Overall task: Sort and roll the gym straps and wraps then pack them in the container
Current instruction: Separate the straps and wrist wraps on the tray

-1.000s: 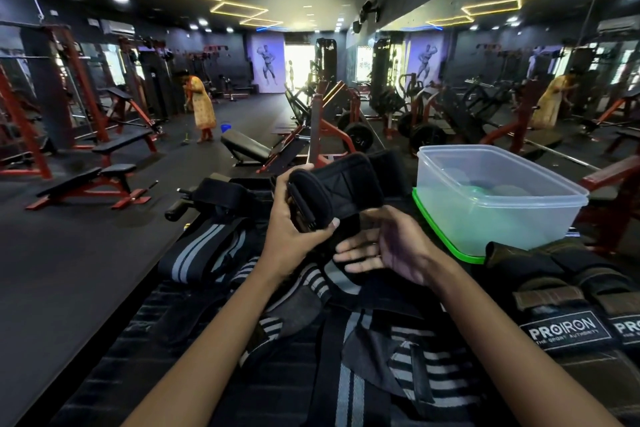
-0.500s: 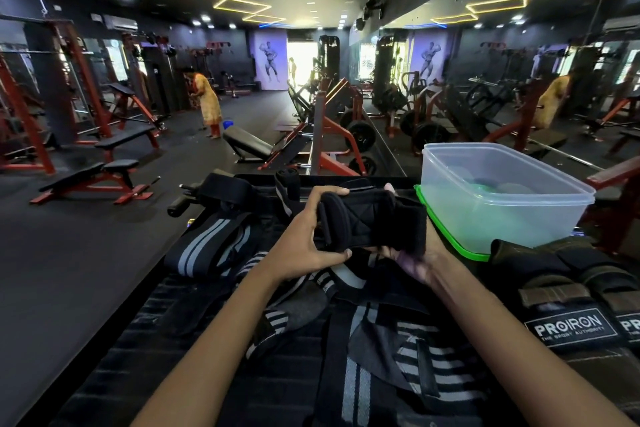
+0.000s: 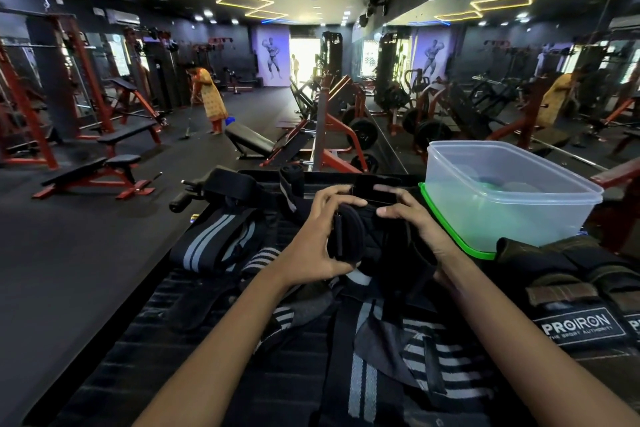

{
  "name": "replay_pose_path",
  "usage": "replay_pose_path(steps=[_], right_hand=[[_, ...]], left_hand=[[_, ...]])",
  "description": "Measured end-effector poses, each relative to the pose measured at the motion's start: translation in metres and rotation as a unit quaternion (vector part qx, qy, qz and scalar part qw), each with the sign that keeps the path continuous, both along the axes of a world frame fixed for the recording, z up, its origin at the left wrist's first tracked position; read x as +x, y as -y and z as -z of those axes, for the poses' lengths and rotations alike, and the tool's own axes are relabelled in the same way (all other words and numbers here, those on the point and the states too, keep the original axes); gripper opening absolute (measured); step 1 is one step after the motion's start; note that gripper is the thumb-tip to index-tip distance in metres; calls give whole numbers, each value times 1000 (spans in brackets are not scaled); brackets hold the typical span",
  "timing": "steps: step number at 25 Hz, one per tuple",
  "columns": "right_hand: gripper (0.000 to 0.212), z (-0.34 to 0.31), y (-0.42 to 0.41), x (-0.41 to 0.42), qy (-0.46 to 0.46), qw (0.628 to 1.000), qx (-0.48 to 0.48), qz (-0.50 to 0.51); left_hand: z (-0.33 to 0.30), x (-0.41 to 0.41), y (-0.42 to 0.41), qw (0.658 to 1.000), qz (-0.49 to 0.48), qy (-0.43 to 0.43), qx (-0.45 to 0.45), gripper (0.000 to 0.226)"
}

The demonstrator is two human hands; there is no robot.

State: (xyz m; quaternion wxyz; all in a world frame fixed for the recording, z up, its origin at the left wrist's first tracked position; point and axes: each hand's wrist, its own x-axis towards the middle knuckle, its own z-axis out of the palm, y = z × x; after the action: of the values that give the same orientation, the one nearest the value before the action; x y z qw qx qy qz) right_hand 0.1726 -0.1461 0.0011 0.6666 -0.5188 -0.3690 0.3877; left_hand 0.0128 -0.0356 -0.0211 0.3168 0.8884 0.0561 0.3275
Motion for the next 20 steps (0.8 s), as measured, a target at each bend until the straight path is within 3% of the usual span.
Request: replay_pose_path(steps=[4, 9, 14, 17, 20], right_hand=[[44, -2, 1, 1, 13, 1000, -1, 0], [60, -4, 3, 7, 26, 999, 3, -29], [44, -6, 2, 13, 46, 999, 3, -29], [41, -5, 1, 14, 3, 1000, 23, -4], [39, -6, 1, 10, -8, 999, 33, 13]], left_hand=[[3, -2, 0, 1000, 4, -4, -17, 78], [1, -3, 3, 998, 19, 18, -65, 73], [6, -1, 5, 992, 33, 60, -110, 70], [5, 0, 2, 972, 15, 116, -203, 55], [4, 6, 6, 968, -61, 153, -189, 38]])
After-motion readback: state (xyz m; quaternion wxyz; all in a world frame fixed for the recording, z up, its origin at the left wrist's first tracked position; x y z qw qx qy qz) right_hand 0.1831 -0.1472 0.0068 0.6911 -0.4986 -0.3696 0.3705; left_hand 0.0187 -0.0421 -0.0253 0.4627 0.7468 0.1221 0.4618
